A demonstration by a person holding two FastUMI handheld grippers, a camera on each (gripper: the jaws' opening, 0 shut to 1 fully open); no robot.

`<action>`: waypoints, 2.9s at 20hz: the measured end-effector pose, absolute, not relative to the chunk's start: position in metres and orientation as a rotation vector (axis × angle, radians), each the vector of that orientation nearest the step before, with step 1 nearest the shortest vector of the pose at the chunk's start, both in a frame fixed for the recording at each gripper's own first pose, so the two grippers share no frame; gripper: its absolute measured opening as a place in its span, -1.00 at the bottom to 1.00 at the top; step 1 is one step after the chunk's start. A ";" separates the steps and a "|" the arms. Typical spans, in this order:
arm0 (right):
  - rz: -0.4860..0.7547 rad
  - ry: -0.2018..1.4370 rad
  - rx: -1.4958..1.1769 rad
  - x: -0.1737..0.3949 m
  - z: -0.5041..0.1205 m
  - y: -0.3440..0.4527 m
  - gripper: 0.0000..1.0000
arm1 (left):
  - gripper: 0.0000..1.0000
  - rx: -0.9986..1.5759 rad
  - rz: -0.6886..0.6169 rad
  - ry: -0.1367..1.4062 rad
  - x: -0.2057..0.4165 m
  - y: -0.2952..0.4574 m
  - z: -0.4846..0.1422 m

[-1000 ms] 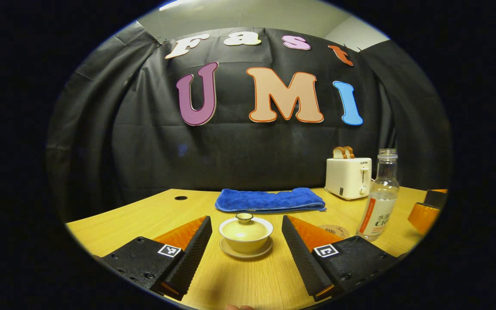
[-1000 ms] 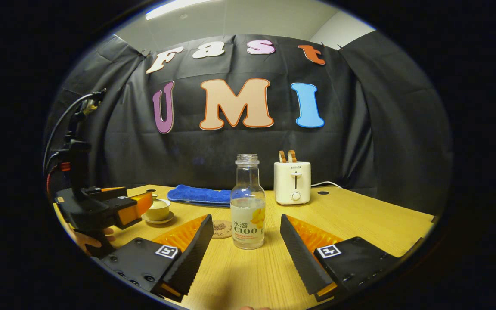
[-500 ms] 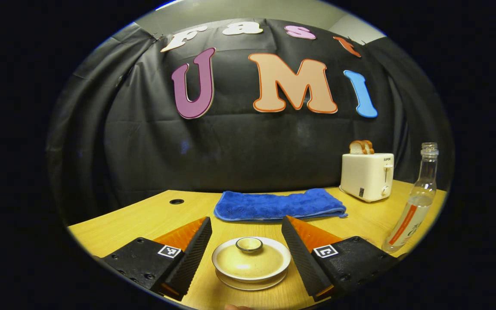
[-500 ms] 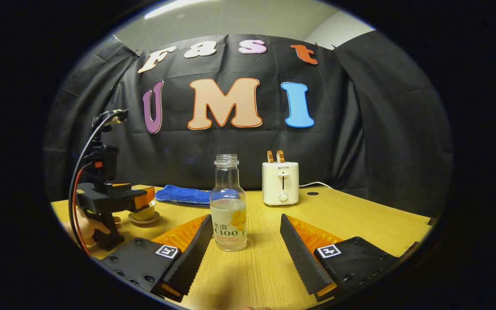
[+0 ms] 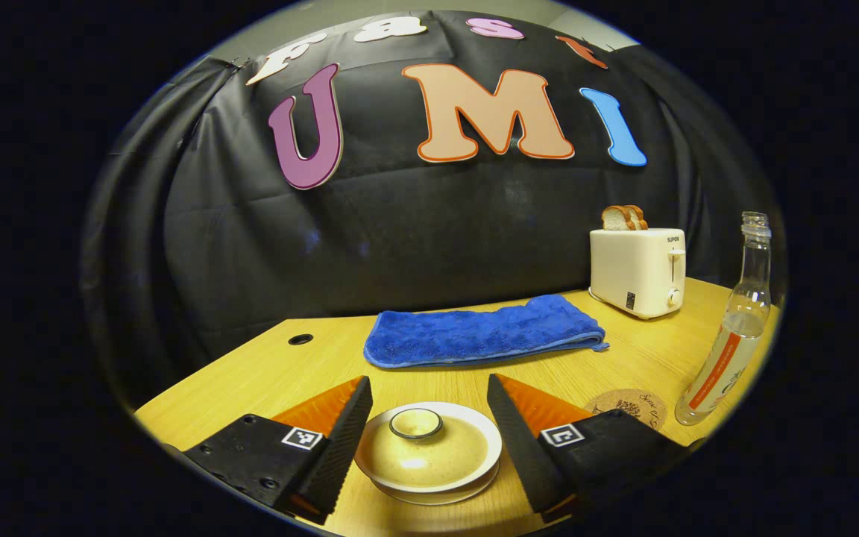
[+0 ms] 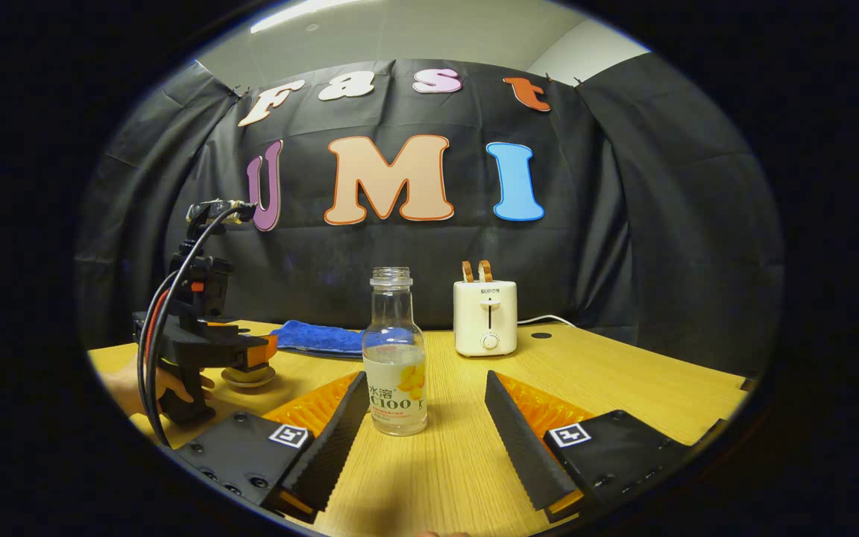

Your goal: Open the teacup lid with one hand, grasp the water bottle and pour water into the teacup with the other hand; after pouring, place the water bottle on the coaster and then close the teacup lid.

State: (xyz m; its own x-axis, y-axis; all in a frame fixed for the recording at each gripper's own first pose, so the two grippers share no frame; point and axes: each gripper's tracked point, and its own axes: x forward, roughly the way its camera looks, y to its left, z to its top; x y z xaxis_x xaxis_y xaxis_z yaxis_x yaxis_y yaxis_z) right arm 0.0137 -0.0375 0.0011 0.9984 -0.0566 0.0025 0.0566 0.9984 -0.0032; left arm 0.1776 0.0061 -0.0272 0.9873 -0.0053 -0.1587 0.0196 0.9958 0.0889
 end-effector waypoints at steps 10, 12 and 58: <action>-0.061 -0.003 -0.004 0.017 0.000 -0.043 1.00 | -0.46 0.053 0.000 0.146 0.178 0.012 -0.025; -0.062 -0.003 -0.004 0.016 0.001 -0.044 0.99 | -0.49 0.052 0.000 0.147 0.178 0.013 -0.026; -0.025 0.007 -0.001 0.131 -0.008 -0.008 0.77 | -0.58 -0.003 0.007 0.000 0.039 0.087 -0.003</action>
State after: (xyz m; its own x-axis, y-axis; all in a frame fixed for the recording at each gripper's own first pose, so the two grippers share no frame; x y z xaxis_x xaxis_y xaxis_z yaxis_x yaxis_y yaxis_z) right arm 0.1314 -0.0083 -0.0078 0.9997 -0.0249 -0.0070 0.0249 0.9997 -0.0015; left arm 0.0388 0.0871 -0.0034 1.0000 0.0068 -0.0004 -0.0068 1.0000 -0.0028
